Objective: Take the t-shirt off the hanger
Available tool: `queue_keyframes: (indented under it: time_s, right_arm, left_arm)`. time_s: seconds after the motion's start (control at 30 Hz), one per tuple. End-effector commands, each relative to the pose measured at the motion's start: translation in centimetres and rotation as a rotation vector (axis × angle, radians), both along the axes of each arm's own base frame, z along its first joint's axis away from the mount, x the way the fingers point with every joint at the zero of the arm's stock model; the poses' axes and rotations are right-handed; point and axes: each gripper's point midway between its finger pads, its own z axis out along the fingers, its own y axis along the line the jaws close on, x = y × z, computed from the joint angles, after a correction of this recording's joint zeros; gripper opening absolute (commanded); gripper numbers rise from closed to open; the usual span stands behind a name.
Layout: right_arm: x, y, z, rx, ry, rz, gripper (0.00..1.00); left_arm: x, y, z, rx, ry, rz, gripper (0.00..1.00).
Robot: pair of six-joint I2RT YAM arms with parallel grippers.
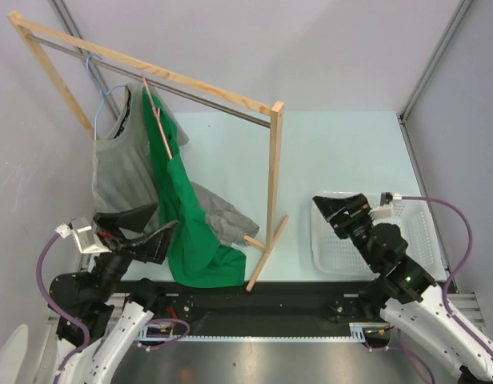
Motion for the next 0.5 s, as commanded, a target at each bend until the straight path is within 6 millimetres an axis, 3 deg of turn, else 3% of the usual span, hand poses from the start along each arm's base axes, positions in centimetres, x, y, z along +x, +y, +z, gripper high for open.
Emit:
queue_keyframes:
  time_s: [0.0, 0.03, 0.1, 0.17, 0.2, 0.23, 0.3, 0.4, 0.47]
  right_arm:
    - [-1.2, -3.1, -1.3, -0.226, 0.037, -0.049, 1.00]
    - [-1.6, -3.4, -0.2, -0.225, 0.026, -0.049, 1.00]
    - [-2.2, -3.7, -0.1, -0.266, 0.026, -0.027, 1.00]
    - [-2.6, -3.7, 1.0, -0.271, 0.008, -0.010, 1.00]
    - [-2.9, -3.6, 1.3, -0.280, -0.004, 0.010, 1.00]
    - [-3.1, -3.3, 1.7, -0.278, -0.019, 0.027, 1.00]
    - [-3.5, -2.5, 2.8, -0.268, -0.058, 0.077, 1.00]
    - [-3.9, -1.8, 4.0, -0.247, -0.090, 0.119, 1.00]
    - [-4.0, -1.5, 4.5, -0.242, -0.093, 0.139, 1.00]
  left_arm:
    - [1.7, 3.8, -2.6, -0.106, 0.305, 0.195, 1.00]
    - [1.1, 4.0, -1.6, -0.098, 0.271, 0.192, 1.00]
    - [0.5, 3.0, -0.1, -0.039, 0.171, 0.141, 1.00]
    - [0.6, 3.4, 0.9, -0.050, 0.178, 0.156, 1.00]
    - [2.1, 3.0, -0.4, -0.004, 0.271, 0.185, 1.00]
    - [2.3, 4.1, 0.7, -0.019, 0.293, 0.244, 1.00]
    - [3.7, 4.0, -0.2, 0.077, 0.382, 0.288, 1.00]
    - [6.8, 3.2, 0.4, 0.185, 0.459, 0.339, 1.00]
    - [7.4, 4.1, 2.8, 0.186, 0.427, 0.397, 1.00]
